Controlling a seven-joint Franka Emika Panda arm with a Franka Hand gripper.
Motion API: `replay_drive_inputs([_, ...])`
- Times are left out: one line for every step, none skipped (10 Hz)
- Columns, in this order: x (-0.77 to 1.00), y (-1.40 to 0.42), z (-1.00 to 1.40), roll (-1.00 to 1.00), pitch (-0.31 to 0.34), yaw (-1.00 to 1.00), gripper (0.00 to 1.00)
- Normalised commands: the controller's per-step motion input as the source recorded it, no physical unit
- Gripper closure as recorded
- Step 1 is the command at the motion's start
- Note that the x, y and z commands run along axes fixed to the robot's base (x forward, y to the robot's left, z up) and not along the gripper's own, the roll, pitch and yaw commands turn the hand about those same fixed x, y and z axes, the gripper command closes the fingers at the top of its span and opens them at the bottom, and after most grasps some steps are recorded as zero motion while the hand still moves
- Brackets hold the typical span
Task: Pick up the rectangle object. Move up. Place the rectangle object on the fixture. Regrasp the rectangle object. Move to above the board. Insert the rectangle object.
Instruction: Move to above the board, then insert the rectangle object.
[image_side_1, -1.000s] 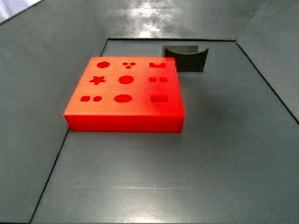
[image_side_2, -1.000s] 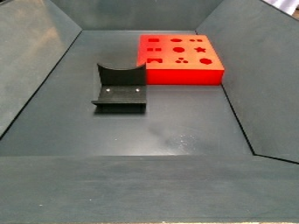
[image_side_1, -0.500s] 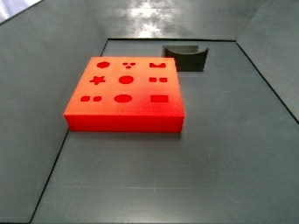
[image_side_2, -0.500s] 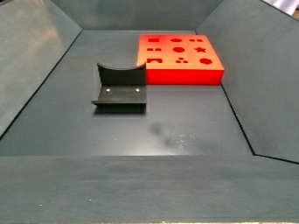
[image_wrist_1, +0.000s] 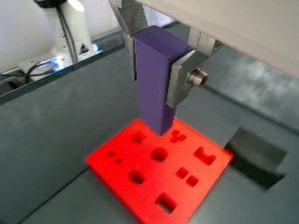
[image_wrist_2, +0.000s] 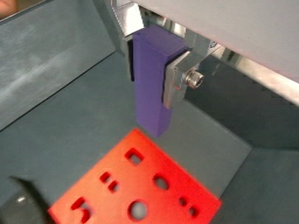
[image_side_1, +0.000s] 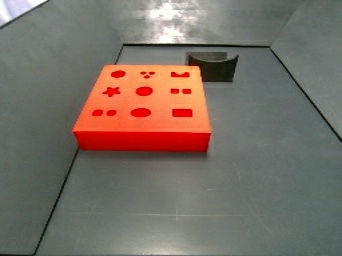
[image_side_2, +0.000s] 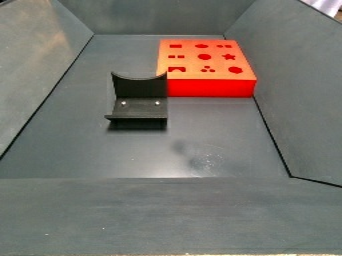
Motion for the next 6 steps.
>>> replay_drive_inputs([-0.06,0.00,0.01,-0.26,-0.046,0.00,1.00])
replay_drive_inputs([0.00,-0.45,-1.00,0.00,0.000,0.00,1.00])
replay_drive_inputs([0.14,-0.22,-1.00,-0.02,-0.077,-0.06,1.00])
replay_drive_inputs([0.71,-0.13,-1.00,0.00,0.000,-0.34,1.00])
replay_drive_inputs([0.80,-0.08,-1.00,0.00,0.000,-0.26,1.00])
replay_drive_inputs([0.88,0.00,-1.00,0.00,0.000,-0.23,1.00])
